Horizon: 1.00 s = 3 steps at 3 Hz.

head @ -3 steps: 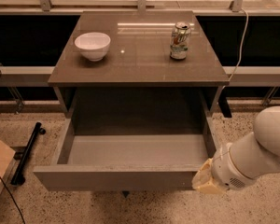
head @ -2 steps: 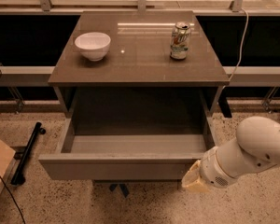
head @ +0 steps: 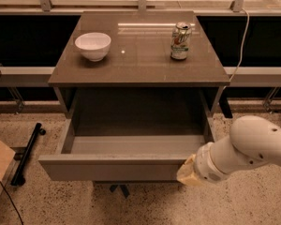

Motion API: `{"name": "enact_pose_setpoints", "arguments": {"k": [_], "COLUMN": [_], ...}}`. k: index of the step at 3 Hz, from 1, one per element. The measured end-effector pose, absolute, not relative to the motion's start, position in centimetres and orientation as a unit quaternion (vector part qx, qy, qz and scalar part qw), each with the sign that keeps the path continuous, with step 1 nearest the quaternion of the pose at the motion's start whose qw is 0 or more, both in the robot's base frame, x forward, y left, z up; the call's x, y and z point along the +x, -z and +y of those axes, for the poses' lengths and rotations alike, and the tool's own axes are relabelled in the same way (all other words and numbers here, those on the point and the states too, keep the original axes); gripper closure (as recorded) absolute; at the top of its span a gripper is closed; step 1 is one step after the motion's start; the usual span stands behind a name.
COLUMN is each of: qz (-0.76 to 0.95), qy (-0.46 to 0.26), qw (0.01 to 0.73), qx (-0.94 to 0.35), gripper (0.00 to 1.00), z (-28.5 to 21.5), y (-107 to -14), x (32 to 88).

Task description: Close top drawer

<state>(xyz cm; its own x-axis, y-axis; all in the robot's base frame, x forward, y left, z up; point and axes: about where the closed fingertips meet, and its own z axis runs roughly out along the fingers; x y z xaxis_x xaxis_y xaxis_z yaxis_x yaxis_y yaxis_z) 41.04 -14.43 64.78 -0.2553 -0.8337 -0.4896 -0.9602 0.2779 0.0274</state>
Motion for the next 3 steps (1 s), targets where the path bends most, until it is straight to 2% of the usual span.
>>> {"name": "enact_pose_setpoints", "arguments": {"k": [3], "qz": [0.749], "qy": [-0.116], "qw": [0.255], "qx": [-0.601], "gripper": [1.0], "z": [-11.8], "y": [-63.3], "x": [46.9]}}
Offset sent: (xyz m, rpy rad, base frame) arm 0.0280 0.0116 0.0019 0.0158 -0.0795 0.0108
